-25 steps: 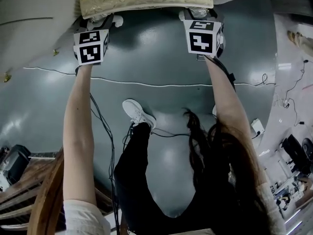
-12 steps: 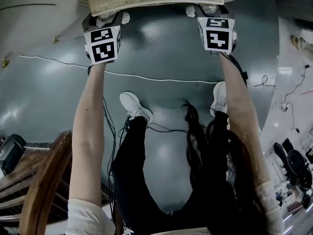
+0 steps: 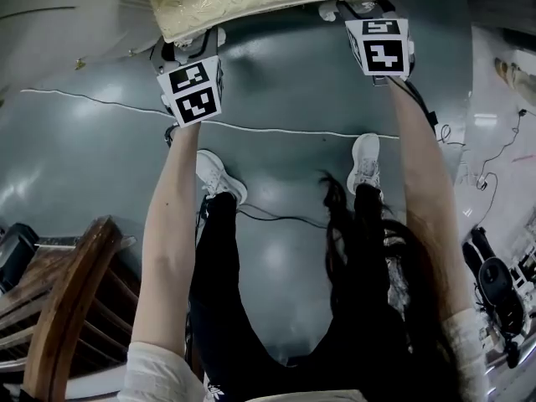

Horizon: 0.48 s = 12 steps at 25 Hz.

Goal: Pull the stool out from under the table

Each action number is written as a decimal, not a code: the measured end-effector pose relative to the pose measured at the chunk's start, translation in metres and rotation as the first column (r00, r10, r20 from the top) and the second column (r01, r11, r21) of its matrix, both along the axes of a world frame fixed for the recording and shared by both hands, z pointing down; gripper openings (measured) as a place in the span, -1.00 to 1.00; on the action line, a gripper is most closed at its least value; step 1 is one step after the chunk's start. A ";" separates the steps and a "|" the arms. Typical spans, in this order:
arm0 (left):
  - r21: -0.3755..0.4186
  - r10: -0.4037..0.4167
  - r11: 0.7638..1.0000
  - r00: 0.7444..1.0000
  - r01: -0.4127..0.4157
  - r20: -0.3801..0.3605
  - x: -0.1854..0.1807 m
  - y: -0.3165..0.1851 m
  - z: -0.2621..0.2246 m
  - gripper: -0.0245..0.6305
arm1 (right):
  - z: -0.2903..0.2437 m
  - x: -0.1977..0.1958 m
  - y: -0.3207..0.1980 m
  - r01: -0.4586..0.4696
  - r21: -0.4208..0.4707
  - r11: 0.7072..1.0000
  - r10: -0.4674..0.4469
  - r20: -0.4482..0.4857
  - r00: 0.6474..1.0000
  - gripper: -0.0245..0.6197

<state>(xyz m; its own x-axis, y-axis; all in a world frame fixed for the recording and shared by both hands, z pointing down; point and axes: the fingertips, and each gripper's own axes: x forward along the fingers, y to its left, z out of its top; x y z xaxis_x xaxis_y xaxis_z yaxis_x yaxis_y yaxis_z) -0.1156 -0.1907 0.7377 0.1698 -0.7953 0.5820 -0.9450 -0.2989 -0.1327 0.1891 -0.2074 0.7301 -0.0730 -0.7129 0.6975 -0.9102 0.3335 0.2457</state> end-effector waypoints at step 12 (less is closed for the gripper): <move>-0.003 -0.108 0.994 0.994 0.108 -0.024 0.009 0.068 0.003 0.09 | -0.004 0.005 0.029 0.052 -0.013 0.999 -0.053 -0.016 0.998 0.04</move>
